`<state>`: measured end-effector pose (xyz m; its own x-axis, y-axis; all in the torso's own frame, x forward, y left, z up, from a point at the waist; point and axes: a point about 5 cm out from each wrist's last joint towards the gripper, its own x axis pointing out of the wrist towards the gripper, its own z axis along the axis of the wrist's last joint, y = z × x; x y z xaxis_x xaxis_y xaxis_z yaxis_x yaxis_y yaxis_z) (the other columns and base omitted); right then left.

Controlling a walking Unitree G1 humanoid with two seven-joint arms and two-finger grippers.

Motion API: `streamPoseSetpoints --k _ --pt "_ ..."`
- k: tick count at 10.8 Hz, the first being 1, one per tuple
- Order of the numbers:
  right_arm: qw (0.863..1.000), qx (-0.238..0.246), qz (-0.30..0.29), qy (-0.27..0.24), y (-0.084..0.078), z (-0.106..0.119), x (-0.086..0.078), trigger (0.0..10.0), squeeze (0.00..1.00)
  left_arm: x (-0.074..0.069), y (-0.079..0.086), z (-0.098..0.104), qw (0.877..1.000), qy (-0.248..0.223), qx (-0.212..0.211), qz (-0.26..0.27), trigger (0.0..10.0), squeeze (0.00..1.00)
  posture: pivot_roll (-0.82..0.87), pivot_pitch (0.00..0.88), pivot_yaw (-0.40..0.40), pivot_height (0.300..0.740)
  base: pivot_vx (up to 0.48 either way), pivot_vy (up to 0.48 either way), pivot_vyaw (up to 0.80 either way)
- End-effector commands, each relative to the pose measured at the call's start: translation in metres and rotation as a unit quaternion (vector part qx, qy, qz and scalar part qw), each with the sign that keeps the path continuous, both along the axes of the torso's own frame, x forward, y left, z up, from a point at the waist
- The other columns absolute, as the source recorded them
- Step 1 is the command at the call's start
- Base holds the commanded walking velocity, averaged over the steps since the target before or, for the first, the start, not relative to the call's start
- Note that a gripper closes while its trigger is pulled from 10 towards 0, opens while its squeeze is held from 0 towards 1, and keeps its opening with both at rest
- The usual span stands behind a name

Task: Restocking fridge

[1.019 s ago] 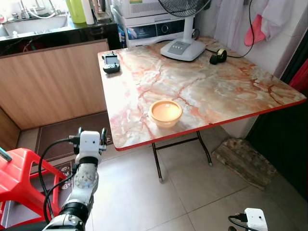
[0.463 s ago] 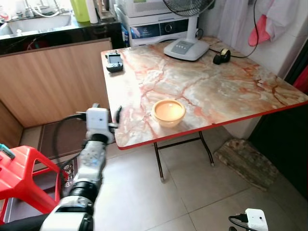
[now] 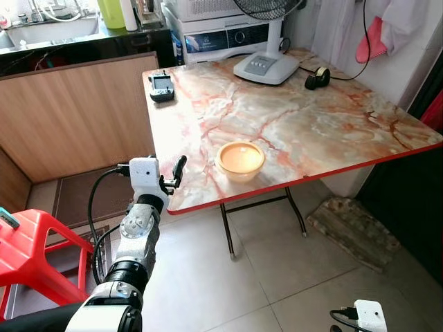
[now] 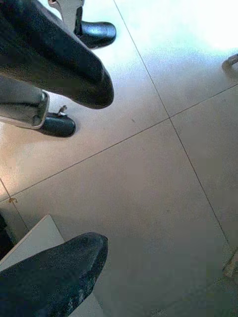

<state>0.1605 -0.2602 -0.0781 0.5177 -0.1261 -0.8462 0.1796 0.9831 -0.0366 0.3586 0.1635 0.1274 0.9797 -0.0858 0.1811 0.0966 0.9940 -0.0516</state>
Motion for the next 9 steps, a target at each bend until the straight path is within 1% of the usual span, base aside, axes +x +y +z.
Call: streamPoseSetpoints --k 1,8,9 --pt "1.0 0.001 -0.006 -0.001 -0.0005 -0.0001 -0.0005 10.0 0.0 0.0052 0.0003 0.0131 1.0 -0.017 -0.011 -0.001 10.0 0.0 0.11 0.0 0.028 0.74 0.311 0.0 0.0" --pt "1.0 0.002 -0.007 -0.001 -0.0007 0.0003 0.0004 10.0 0.0 0.0058 -0.0036 0.0132 1.0 -0.008 -0.01 -0.021 10.0 0.0 0.11 0.0 0.026 0.74 0.341 0.0 0.0" --pt "1.0 0.001 -0.002 -0.001 -0.0006 0.0006 0.001 10.0 0.0 0.0061 -0.0053 0.0129 1.0 -0.006 -0.004 -0.025 10.0 0.0 0.12 0.0 0.025 0.74 0.356 0.0 0.0"
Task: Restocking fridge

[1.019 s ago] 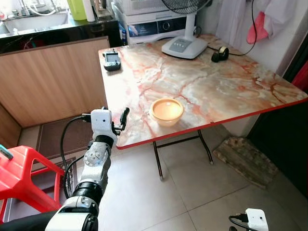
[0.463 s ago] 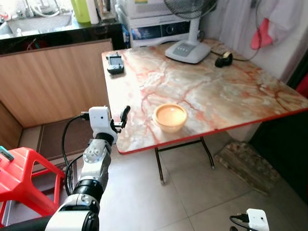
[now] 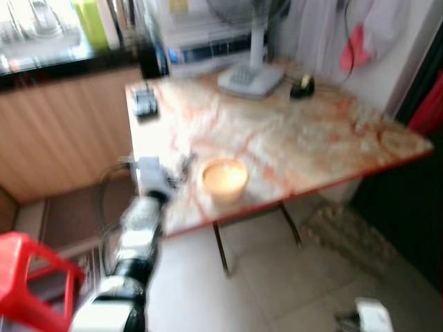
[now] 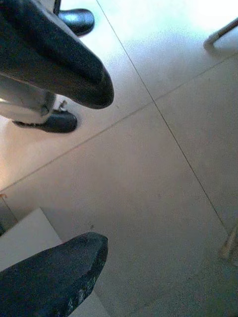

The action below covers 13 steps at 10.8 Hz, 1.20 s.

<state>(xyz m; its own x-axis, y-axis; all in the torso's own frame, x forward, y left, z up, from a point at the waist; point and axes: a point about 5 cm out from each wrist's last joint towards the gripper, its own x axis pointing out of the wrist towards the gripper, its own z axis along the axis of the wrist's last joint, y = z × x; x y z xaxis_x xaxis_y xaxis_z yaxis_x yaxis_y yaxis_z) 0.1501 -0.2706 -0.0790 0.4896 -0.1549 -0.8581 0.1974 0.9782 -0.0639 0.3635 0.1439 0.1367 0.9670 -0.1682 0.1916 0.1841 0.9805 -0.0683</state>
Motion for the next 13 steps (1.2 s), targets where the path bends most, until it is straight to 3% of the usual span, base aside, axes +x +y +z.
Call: streamPoseSetpoints --k 1,5,9,13 --pt "1.0 0.012 0.008 -0.016 0.01 0.002 0.011 10.0 0.0 0.001 0.014 0.004 1.0 -0.003 0.008 0.017 10.0 0.0 0.12 0.0 0.026 0.74 0.364 0.0 0.0" --pt "1.0 0.012 0.007 -0.015 0.01 0.001 0.012 10.0 0.0 0.001 0.013 0.004 1.0 -0.001 0.008 0.021 10.0 0.0 0.12 0.0 0.025 0.74 0.063 0.0 0.0" --pt "1.0 0.013 0.009 -0.015 0.01 0.002 0.012 10.0 0.0 0.001 0.01 0.0 0.999 0.02 -0.031 0.0 10.0 0.0 0.12 0.0 0.023 0.74 0.0 0.0 0.0" --pt "1.0 0.013 0.012 -0.015 0.01 0.002 0.013 10.0 0.0 -0.003 -0.006 -0.01 0.99 0.062 -0.092 -0.086 10.0 0.0 0.13 0.0 0.018 0.74 0.0 0.0 0.0"
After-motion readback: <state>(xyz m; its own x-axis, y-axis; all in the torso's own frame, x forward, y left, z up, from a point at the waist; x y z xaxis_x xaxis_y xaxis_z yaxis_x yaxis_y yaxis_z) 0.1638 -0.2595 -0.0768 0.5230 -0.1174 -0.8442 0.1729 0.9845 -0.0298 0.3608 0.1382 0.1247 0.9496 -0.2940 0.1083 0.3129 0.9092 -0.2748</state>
